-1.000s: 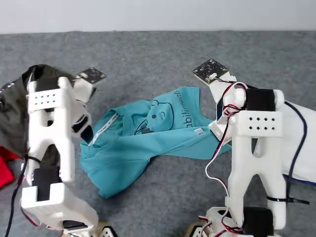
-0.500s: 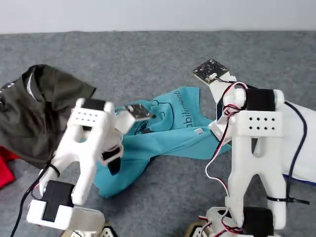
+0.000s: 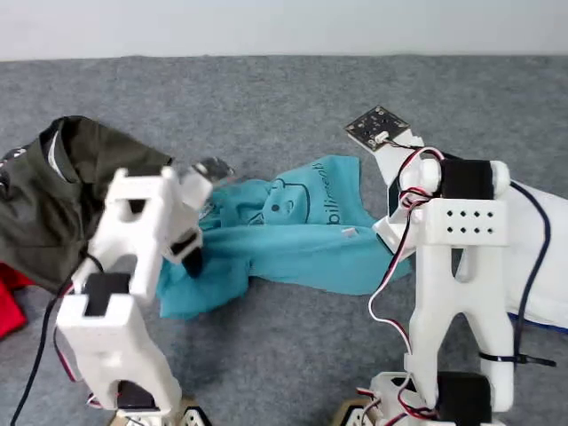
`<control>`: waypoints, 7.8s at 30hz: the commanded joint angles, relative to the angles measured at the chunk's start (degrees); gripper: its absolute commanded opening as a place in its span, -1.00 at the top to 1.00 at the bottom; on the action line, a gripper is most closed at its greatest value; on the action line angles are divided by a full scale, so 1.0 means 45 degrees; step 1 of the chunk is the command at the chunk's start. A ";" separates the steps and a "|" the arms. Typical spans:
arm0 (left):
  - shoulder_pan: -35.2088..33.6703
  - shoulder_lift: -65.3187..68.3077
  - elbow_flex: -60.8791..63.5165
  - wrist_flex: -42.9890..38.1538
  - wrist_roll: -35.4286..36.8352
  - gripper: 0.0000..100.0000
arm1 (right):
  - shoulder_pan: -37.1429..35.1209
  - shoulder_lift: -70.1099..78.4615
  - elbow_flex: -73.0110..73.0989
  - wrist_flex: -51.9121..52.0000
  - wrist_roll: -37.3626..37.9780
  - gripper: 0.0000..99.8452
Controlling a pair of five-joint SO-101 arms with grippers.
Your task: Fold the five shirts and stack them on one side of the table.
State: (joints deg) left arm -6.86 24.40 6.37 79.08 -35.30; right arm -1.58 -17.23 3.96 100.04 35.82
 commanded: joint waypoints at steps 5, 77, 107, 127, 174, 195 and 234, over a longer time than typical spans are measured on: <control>-0.0645 0.0313 -0.5187 0.3458 0.0098 0.67 | 0.0166 -0.0576 -0.0723 -0.0068 0.0020 0.98; -0.0527 -0.2891 0.2784 0.0684 -0.1211 0.97 | 0.0127 -0.1299 -0.0059 -0.1514 -0.0254 0.98; -0.0723 -1.3089 -0.7160 -0.0567 0.2344 0.97 | 0.0205 -0.8567 -0.0078 -0.7355 0.0625 0.98; -0.0684 -1.3558 -1.0422 -0.2071 -0.0039 0.97 | 0.1573 -1.0872 -0.0059 -1.0149 0.4239 0.98; 0.0762 -0.8811 -0.1534 -0.5685 -0.1289 0.97 | 0.1514 -0.9387 1.1800 -1.7924 0.6564 0.98; 0.0313 -0.2383 -0.4640 -1.0081 -0.1348 0.97 | 0.1358 0.3487 0.5021 -2.5680 0.7990 0.98; 0.1309 -0.3985 -0.6652 0.4786 -0.1328 0.97 | 0.1534 0.0400 0.3028 -0.8781 0.5763 0.98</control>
State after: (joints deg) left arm -1.76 14.90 -29.58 98.95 -40.92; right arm 5.01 -11.96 20.48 55.82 63.96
